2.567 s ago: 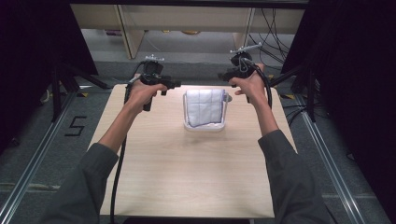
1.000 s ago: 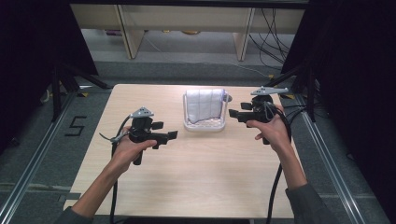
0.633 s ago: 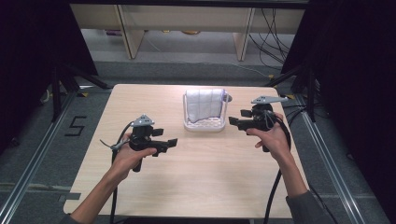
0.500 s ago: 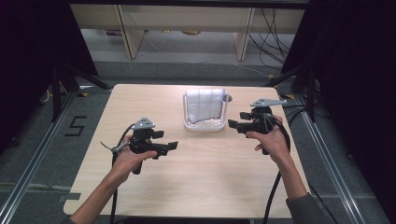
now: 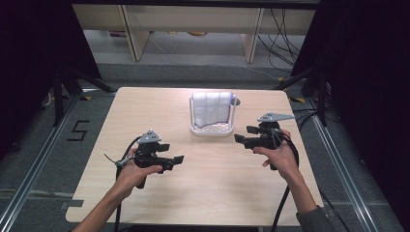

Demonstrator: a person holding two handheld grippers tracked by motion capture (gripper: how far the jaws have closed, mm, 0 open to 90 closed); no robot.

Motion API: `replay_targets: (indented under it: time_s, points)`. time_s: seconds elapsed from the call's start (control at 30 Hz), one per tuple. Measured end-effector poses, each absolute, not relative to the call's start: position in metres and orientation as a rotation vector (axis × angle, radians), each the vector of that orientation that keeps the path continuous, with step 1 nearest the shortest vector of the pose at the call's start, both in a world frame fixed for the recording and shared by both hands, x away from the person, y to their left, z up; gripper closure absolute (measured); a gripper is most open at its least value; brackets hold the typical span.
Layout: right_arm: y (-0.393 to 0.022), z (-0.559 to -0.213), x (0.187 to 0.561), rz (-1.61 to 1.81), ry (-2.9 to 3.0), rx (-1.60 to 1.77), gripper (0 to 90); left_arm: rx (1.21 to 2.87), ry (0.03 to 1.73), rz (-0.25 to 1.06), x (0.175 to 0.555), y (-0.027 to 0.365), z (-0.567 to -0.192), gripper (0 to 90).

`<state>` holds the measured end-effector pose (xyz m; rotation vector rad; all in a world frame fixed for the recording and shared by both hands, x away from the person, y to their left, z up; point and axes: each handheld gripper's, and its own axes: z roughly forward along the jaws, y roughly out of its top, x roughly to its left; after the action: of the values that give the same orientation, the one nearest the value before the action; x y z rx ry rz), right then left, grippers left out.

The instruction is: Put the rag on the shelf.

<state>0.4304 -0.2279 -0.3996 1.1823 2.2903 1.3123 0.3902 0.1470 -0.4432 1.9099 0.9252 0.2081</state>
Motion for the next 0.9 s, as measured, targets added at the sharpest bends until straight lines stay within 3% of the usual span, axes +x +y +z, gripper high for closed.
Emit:
replay_targets:
  time_s: [0.9]
  points:
    - [-0.217,-0.44,0.4,1.313,2.389,1.159,32.0,1.993,0.899,0.196,0.359,0.143,-0.48,19.6]
